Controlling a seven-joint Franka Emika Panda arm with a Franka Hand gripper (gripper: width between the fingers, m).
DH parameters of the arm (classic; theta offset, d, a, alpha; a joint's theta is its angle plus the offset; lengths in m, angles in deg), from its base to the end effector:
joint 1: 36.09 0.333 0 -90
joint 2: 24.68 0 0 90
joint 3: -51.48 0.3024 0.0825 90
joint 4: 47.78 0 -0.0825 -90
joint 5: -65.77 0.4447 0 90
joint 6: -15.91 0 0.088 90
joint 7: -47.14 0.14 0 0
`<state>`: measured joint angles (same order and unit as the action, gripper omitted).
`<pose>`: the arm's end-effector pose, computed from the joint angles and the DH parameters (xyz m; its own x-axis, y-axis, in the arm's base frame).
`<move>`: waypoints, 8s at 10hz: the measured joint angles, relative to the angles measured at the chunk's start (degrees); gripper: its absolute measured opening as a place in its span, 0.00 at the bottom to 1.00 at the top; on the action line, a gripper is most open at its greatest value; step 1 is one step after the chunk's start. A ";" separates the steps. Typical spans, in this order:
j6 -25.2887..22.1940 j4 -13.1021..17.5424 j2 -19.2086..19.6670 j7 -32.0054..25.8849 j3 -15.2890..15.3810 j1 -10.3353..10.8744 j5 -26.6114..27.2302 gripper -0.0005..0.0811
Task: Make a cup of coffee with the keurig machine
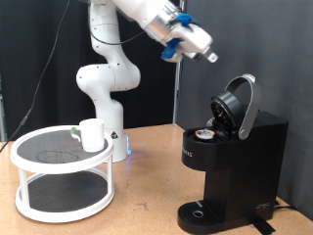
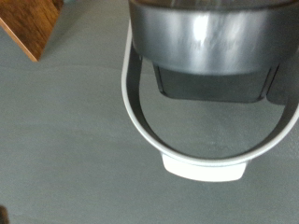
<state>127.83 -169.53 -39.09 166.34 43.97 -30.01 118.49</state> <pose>0.5657 0.0601 0.4979 -0.6807 -0.3489 -0.6442 -0.7038 0.5555 0.4428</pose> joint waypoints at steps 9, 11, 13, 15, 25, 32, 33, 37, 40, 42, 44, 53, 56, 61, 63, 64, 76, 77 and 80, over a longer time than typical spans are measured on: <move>0.98 6.00 5.36 2.88 5.70 2.05 0.79 0.91; 0.94 8.54 7.93 3.77 7.75 2.91 0.27 0.91; 1.19 10.72 10.16 5.04 10.01 3.81 -0.58 0.91; 1.89 11.91 11.16 5.33 11.69 4.49 -0.64 0.91; 4.36 10.48 10.77 11.21 13.00 3.71 -8.94 0.58; 4.81 6.95 9.79 11.51 12.57 2.93 -9.63 0.01; 5.20 6.72 9.58 11.48 12.56 2.84 -9.63 0.01; 5.97 4.45 6.37 10.95 12.30 1.46 -13.70 0.01; 3.35 4.14 4.93 13.31 11.45 -0.90 -19.87 0.01; 1.69 3.84 4.93 13.38 10.45 -2.44 -22.42 0.01; 0.87 3.11 5.17 13.43 9.73 -3.76 -25.05 0.01; 4.63 -2.54 10.73 14.39 9.12 -5.62 -31.00 0.01; 5.65 -2.74 10.72 14.07 9.12 -5.62 -31.00 0.01; 7.47 -3.75 10.34 8.28 9.12 -5.61 -27.27 0.01; 7.77 -4.93 9.51 5.08 9.04 -5.62 -24.40 0.01; 7.77 -5.50 9.00 3.82 9.02 -5.62 -23.10 0.01; 13.20 -17.98 -3.06 -2.08 6.78 -5.72 -3.11 0.01; 11.00 -19.34 -4.69 -3.51 5.73 -5.88 -3.12 0.01; 8.01 -21.90 -8.21 -5.56 4.30 -6.39 -3.75 0.01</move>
<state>135.85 -191.44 -47.30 160.78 48.27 -36.40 114.74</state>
